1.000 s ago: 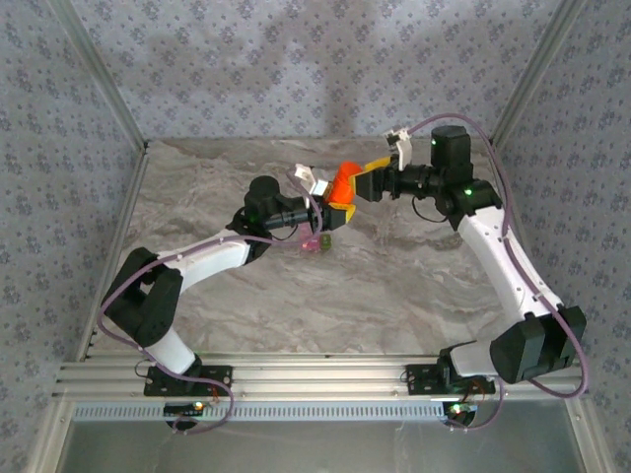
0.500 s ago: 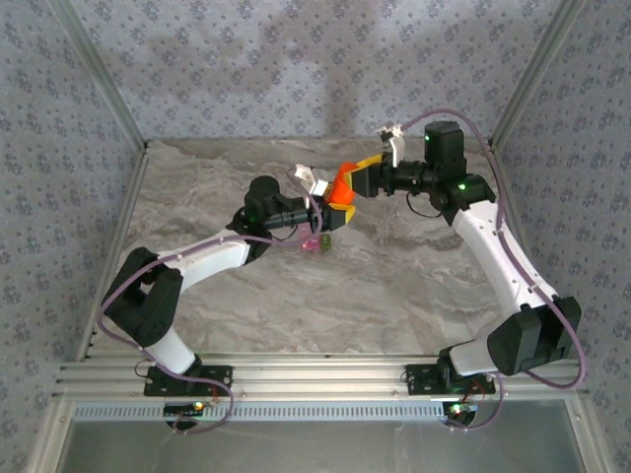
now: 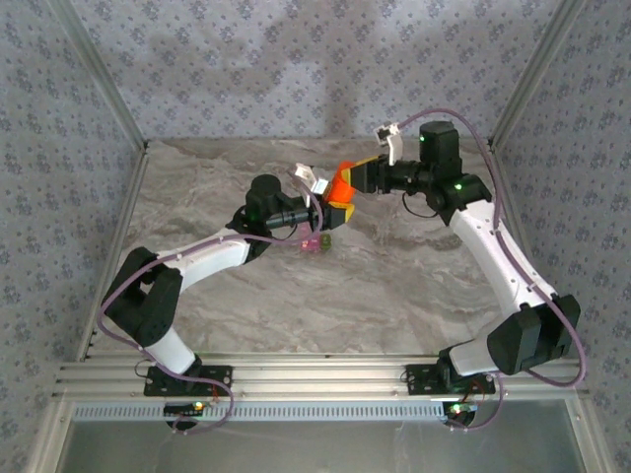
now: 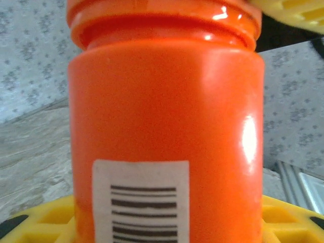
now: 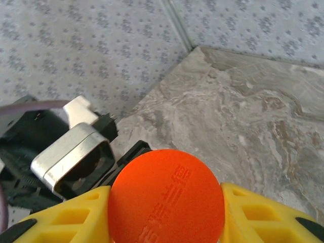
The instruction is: Sort the pills into containers
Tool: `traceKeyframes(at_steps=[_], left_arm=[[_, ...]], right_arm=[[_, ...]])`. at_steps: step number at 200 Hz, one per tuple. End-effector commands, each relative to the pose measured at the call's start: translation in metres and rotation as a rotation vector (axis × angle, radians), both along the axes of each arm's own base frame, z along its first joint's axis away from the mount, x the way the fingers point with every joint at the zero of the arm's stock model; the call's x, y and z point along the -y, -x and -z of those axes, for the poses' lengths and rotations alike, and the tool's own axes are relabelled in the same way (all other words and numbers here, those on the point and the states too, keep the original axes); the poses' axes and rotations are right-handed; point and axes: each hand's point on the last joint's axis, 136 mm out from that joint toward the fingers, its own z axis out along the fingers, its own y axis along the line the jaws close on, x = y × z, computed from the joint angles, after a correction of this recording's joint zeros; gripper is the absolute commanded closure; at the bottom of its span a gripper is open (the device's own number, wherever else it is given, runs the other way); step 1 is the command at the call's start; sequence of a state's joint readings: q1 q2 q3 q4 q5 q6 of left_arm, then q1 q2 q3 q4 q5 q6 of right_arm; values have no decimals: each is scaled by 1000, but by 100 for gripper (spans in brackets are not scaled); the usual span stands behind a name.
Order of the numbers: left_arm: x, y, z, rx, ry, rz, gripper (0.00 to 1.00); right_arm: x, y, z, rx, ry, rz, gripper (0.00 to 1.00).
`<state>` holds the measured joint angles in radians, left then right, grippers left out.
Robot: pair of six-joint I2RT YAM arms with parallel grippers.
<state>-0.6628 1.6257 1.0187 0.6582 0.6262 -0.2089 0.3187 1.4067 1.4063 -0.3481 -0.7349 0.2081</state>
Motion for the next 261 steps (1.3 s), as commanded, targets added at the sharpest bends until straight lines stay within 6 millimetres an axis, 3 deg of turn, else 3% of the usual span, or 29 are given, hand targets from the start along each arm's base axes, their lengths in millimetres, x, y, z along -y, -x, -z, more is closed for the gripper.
traceKeyframes(at_steps=[1, 49, 84, 106, 179, 207, 261], left_arm=[[4, -1, -32, 154, 13, -48, 100], [8, -9, -28, 261, -60, -185, 100], [11, -11, -24, 267, -64, -203, 100], [12, -13, -20, 260, -68, -206, 100], [6, -20, -21, 222, -29, -233, 100], [4, -22, -22, 208, -17, -234, 100], [-4, -15, -29, 189, 18, -164, 100]], right_arm=[[-10, -6, 15, -156, -4, 110, 58], [-15, -18, 39, -273, -7, 297, 57], [-24, -20, 37, -264, -25, 304, 57], [-24, -21, 31, -249, -27, 298, 54], [-9, -12, -9, -143, -81, 245, 22], [2, -5, -17, -130, -82, 254, 17], [49, 4, -46, 7, -120, 261, 16]])
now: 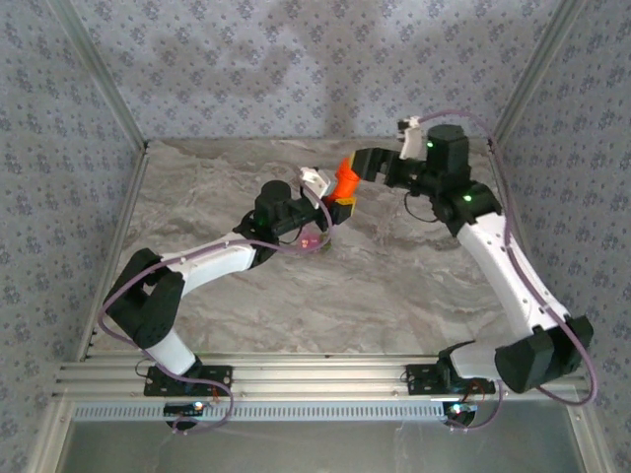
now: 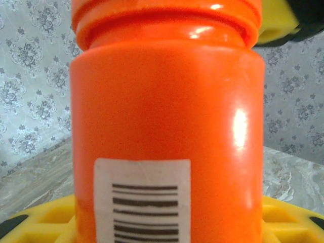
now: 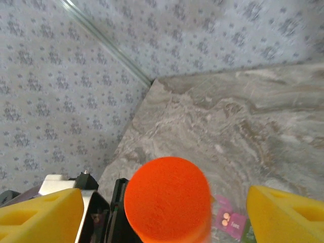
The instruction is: Sort the pills into containers
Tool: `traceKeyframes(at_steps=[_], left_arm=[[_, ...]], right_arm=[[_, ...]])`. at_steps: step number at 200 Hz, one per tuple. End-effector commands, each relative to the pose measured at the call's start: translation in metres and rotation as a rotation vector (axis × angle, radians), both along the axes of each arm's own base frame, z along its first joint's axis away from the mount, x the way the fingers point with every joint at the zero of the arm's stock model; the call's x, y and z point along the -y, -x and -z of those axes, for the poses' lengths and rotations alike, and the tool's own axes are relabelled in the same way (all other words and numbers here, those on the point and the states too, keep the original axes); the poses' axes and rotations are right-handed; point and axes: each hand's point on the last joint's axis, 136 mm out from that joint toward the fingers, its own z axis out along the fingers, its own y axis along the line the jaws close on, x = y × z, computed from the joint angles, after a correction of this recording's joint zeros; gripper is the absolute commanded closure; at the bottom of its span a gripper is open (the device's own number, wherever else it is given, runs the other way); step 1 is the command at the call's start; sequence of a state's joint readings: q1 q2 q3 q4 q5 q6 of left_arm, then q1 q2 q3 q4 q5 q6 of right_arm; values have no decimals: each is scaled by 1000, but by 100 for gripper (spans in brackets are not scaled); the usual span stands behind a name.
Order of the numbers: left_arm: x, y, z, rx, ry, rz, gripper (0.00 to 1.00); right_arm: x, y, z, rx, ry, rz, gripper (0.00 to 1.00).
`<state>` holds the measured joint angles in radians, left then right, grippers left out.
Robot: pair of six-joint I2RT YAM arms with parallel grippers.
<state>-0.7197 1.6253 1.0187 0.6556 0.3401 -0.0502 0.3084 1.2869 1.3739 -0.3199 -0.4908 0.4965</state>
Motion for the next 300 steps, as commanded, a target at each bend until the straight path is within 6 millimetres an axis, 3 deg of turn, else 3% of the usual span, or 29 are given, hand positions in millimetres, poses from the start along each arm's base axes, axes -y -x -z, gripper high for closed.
traceKeyframes(at_steps=[1, 35, 92, 132, 204, 300], left_arm=[[-4, 9, -30, 45, 78, 70, 100], [-6, 23, -37, 3, 103, 204, 100], [-4, 35, -42, -62, 133, 314, 100], [-3, 36, -42, -66, 135, 320, 100], [-3, 37, -43, -66, 136, 323, 100], [-2, 35, -42, -71, 134, 320, 100]], right_arm=[[12, 12, -19, 104, 3, -57, 16], [7, 21, -23, 239, 82, -220, 17], [-19, 23, -22, 260, 48, -401, 18], [-30, 17, -11, 227, 58, -414, 19], [-35, 7, 9, 172, 78, -407, 22], [-41, 12, 17, 140, 68, -442, 39]])
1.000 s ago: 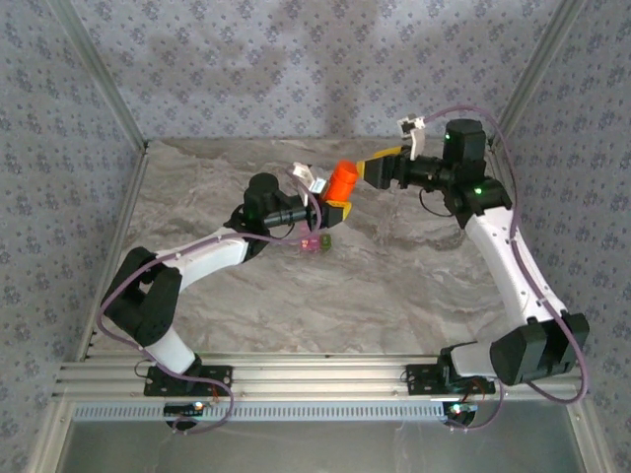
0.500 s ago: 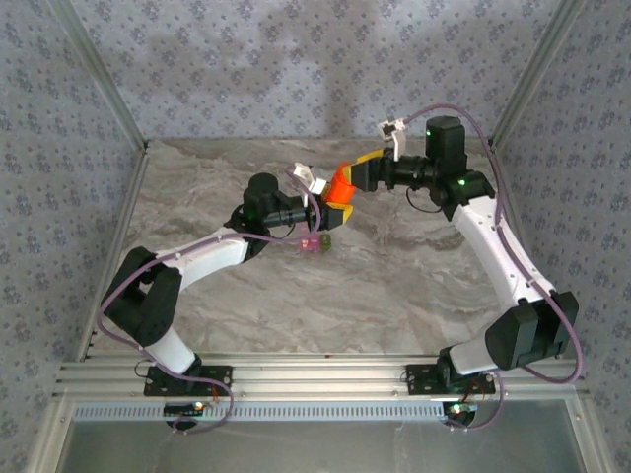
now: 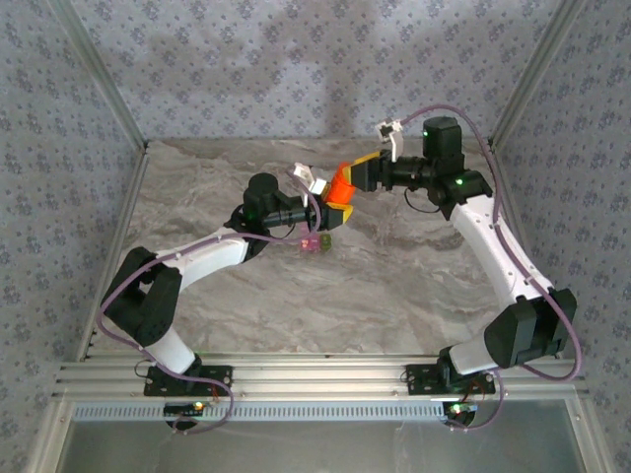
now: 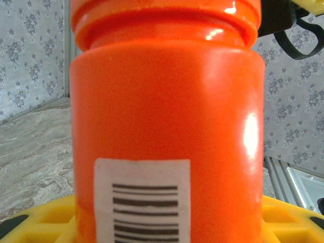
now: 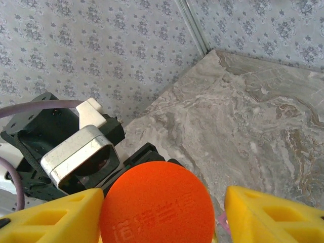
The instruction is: Sort the pills into containers
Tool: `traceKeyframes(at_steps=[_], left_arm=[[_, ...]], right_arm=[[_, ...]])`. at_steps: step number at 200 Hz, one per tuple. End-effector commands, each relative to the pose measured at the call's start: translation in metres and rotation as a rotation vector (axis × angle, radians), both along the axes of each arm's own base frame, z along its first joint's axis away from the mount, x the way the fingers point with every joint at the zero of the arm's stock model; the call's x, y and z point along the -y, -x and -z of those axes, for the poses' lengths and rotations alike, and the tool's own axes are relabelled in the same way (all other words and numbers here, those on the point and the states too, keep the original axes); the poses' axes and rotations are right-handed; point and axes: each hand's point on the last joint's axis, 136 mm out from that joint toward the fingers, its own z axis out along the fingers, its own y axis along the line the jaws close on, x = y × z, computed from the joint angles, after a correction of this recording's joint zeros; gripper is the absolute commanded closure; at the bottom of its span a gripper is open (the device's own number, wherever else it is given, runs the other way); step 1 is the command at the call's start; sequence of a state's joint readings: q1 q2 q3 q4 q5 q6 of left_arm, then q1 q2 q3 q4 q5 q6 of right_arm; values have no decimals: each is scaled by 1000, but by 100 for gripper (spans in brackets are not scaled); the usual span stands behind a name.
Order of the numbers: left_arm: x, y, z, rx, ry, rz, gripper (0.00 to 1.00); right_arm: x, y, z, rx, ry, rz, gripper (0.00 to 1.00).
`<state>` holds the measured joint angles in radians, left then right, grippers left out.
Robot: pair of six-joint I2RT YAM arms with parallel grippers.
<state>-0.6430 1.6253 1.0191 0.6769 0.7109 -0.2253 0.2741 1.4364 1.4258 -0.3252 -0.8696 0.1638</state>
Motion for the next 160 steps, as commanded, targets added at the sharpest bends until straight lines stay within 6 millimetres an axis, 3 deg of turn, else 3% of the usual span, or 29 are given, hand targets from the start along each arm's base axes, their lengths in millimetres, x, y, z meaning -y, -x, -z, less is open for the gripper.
traceKeyframes(at_steps=[1, 42, 74, 121, 160], left_arm=[[0, 5, -36, 75, 64, 23, 100], [0, 4, -37, 77, 66, 18, 100], [-2, -3, -38, 82, 64, -26, 100], [1, -10, -28, 150, -29, -131, 100], [0, -18, -31, 193, -20, -219, 100]], right_arm=[[-5, 5, -3, 3, -2, -33, 39], [-8, 7, 0, -11, 3, -40, 53], [-15, 7, 12, -52, 40, 5, 55], [-25, -8, 41, -185, 110, 221, 56], [-37, -13, 59, -243, 97, 356, 57]])
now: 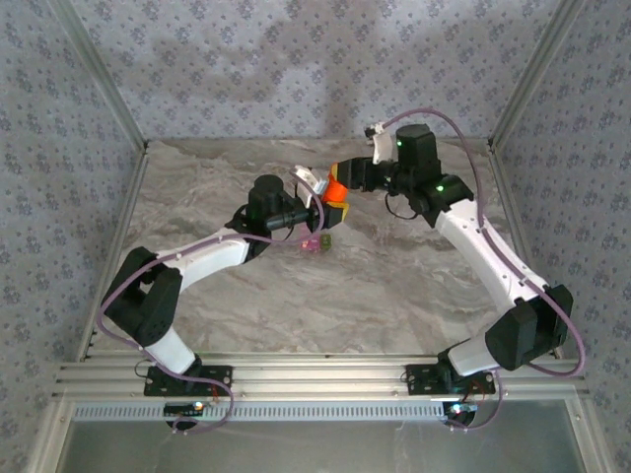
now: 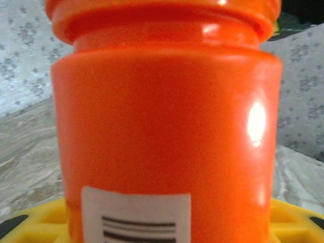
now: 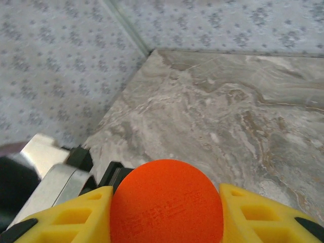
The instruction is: Sort the pills into containers
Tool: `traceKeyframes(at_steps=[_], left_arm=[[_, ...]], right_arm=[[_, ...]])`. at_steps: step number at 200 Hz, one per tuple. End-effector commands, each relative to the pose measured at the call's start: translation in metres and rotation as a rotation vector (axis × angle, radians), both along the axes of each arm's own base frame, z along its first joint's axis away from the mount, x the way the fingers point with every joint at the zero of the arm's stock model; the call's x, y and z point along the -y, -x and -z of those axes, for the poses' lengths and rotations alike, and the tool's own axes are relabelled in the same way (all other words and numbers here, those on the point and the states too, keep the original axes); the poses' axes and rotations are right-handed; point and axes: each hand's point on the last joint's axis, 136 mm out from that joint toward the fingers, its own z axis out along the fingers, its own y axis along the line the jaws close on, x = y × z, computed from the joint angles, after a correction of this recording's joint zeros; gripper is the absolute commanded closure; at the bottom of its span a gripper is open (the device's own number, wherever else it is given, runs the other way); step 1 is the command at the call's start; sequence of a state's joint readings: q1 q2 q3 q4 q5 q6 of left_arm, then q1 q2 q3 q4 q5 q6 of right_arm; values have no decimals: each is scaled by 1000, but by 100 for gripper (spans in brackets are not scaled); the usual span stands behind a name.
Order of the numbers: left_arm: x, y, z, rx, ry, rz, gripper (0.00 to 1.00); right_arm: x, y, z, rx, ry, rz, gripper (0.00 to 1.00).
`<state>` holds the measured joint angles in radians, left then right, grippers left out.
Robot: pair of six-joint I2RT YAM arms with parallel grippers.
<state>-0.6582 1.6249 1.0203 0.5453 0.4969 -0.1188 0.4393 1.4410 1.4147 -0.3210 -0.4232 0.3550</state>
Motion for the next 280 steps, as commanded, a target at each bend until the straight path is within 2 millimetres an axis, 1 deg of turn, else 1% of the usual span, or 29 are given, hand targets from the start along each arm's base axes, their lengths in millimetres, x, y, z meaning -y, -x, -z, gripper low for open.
traceKeyframes(at_steps=[1, 21, 57, 67, 88, 108, 126, 152, 170, 180, 196, 218, 239, 262, 280], left_arm=[[7, 10, -60, 196, 87, -17, 100], [7, 8, -60, 201, 93, -32, 100], [5, 5, -61, 202, 103, -56, 100], [5, 6, -60, 202, 102, -55, 100], [6, 5, -60, 200, 105, -55, 100], [6, 3, -60, 191, 107, -59, 100], [6, 2, -59, 181, 109, -61, 100], [6, 3, -60, 180, 112, -58, 100], [5, 4, -61, 179, 116, -47, 100], [4, 7, -62, 181, 117, -33, 100], [2, 13, -65, 187, 123, 26, 100], [1, 24, -68, 179, 129, 125, 100], [2, 30, -70, 152, 123, 188, 100], [3, 35, -70, 139, 118, 226, 100], [4, 36, -71, 131, 116, 238, 100]], right_arm=[[-20, 8, 34, -136, -5, 59, 57], [-25, 8, 38, -130, -9, 82, 57], [-23, 7, 32, -107, -26, 101, 54], [-25, 8, 27, -91, -31, 85, 51], [-23, 10, 23, -80, -21, 76, 39], [-14, 12, 10, -63, -40, 74, 32], [-3, 13, -13, -3, -75, 78, 25], [17, 25, -36, 44, -104, 65, 19], [35, 32, -53, 106, -127, 53, 18], [44, 34, -57, 122, -129, 44, 18], [49, 41, -65, 162, -135, -51, 19], [48, 49, -62, 191, -97, -203, 19], [49, 42, -64, 194, -115, -272, 20], [40, 39, -66, 196, -133, -346, 19], [31, 37, -62, 176, -135, -380, 19]])
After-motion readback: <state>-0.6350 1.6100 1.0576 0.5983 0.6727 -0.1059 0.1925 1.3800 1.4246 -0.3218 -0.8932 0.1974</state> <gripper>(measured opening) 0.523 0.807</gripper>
